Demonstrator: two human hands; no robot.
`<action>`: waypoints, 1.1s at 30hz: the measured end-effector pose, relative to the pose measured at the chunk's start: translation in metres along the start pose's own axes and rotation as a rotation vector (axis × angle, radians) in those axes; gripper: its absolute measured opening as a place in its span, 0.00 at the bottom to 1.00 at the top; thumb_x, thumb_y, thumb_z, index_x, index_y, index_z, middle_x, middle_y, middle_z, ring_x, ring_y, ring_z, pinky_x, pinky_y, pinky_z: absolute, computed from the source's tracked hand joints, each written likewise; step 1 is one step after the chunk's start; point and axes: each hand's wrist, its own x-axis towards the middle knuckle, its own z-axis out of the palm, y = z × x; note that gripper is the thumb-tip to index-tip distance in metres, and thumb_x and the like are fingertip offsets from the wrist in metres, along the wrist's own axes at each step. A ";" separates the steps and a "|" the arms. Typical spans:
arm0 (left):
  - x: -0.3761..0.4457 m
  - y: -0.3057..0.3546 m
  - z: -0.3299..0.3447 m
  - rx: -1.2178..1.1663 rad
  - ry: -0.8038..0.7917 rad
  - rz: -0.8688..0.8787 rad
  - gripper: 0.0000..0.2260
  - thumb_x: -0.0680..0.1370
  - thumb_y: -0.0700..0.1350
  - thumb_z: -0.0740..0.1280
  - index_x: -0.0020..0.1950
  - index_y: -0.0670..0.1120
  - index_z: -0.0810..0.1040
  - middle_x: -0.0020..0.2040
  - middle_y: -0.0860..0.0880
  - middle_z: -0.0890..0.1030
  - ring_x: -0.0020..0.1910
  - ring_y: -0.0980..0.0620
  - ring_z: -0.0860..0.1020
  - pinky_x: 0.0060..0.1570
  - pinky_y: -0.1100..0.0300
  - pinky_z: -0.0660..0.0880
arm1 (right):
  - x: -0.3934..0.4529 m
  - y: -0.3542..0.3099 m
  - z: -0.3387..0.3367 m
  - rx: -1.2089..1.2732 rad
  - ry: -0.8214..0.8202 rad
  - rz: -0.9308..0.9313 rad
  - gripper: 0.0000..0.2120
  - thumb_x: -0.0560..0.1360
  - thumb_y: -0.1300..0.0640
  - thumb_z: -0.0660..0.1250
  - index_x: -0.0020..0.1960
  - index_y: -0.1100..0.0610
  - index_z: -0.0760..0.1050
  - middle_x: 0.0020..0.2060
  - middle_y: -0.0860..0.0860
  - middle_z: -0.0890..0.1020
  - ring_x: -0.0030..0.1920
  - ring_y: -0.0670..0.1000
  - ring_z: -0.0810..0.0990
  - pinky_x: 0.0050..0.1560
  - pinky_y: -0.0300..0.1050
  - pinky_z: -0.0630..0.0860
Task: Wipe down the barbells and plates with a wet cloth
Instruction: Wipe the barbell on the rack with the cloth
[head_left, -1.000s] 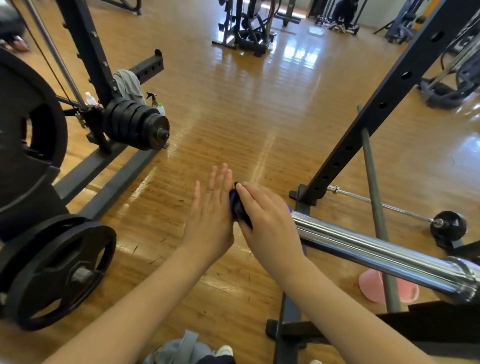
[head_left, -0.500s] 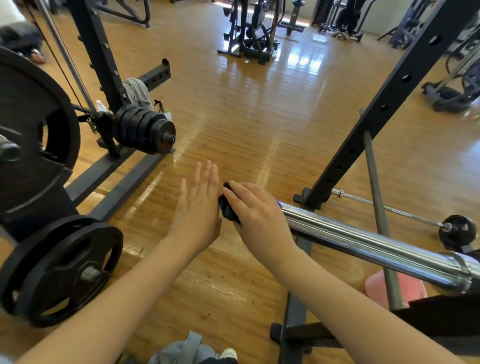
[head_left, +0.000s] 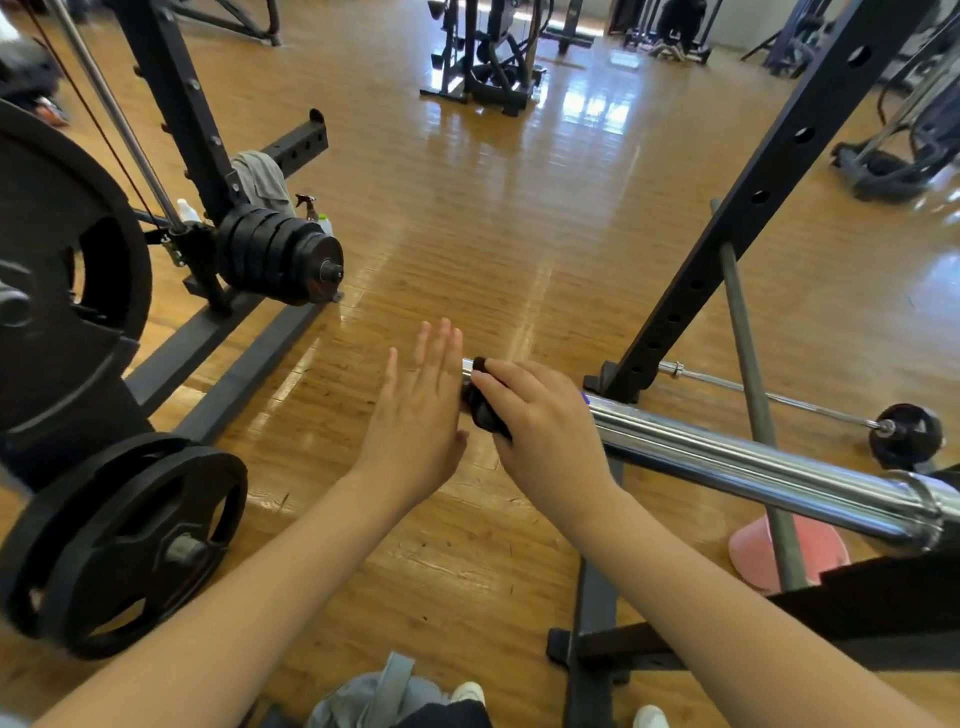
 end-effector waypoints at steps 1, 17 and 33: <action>0.001 0.000 -0.001 0.019 -0.006 -0.001 0.44 0.78 0.52 0.63 0.69 0.42 0.27 0.70 0.46 0.28 0.70 0.49 0.29 0.68 0.52 0.32 | -0.009 0.005 -0.003 -0.020 0.016 0.015 0.19 0.63 0.69 0.75 0.53 0.63 0.81 0.51 0.56 0.82 0.50 0.58 0.81 0.48 0.52 0.78; 0.016 0.020 0.000 0.019 0.069 0.110 0.34 0.80 0.42 0.58 0.76 0.39 0.38 0.78 0.43 0.41 0.75 0.44 0.36 0.71 0.52 0.35 | -0.019 0.008 -0.004 0.032 0.072 0.162 0.16 0.70 0.63 0.68 0.57 0.60 0.80 0.54 0.58 0.81 0.54 0.59 0.80 0.54 0.55 0.77; 0.018 0.017 0.007 0.063 0.114 0.136 0.45 0.69 0.46 0.74 0.76 0.35 0.51 0.76 0.38 0.54 0.76 0.39 0.49 0.72 0.48 0.44 | -0.030 0.025 -0.016 0.005 0.062 0.053 0.21 0.63 0.70 0.76 0.55 0.64 0.80 0.52 0.57 0.82 0.51 0.60 0.80 0.52 0.53 0.75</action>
